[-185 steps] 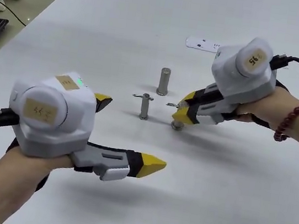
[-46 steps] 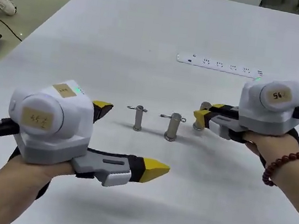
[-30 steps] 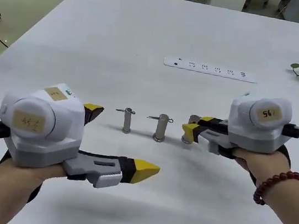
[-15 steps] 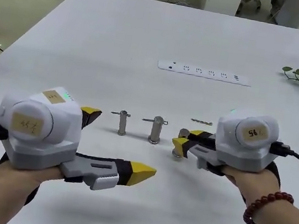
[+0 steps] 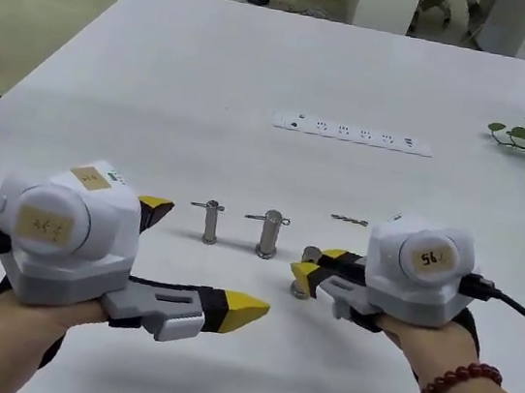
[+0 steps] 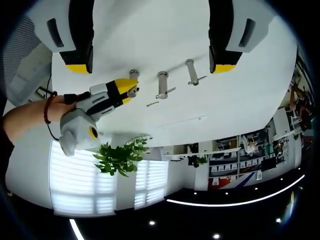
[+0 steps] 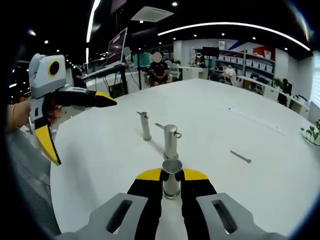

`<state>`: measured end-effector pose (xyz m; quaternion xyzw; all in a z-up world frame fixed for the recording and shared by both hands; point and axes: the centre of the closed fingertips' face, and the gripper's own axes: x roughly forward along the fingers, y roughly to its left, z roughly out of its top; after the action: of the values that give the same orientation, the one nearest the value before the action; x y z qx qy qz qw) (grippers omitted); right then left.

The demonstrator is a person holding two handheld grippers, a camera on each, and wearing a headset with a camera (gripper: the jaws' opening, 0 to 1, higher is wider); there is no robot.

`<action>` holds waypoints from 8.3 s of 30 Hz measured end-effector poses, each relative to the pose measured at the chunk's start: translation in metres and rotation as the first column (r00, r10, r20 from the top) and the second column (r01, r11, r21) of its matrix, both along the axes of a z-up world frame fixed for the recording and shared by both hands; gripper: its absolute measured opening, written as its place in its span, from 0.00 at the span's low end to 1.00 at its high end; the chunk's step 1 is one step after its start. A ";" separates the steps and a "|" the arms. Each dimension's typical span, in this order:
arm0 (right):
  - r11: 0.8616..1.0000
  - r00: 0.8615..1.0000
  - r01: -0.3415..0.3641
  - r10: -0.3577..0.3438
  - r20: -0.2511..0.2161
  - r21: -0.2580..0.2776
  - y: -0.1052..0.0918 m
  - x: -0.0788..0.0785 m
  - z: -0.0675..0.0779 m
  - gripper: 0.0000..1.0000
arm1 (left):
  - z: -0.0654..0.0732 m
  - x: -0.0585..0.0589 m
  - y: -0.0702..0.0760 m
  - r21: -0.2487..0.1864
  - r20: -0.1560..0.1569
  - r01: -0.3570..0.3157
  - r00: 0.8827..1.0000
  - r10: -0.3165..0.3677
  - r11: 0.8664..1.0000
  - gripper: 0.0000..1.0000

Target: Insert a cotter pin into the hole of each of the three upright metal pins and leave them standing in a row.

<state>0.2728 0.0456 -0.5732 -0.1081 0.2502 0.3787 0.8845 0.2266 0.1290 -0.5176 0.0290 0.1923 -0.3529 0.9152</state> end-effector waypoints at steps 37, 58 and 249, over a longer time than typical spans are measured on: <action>0.995 0.995 -0.095 0.095 -0.015 0.028 -0.014 -0.008 0.036 0.18 | 0.001 0.001 0.001 -0.017 0.002 -0.014 1.000 0.014 1.000 0.98; 0.985 0.992 -0.122 0.119 -0.037 -0.119 -0.047 0.030 0.036 0.22 | -0.001 0.003 0.004 -0.010 0.001 -0.019 1.000 0.019 1.000 0.98; 0.603 0.618 -0.659 0.775 0.132 -0.450 0.033 -0.037 0.066 0.00 | 0.019 0.017 -0.050 -0.367 -0.312 -0.048 0.947 -0.075 0.929 0.00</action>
<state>0.2358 0.0782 -0.5075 -0.4180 0.1048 0.6309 0.6451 0.2433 0.0794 -0.4982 -0.2003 0.2682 -0.3892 0.8582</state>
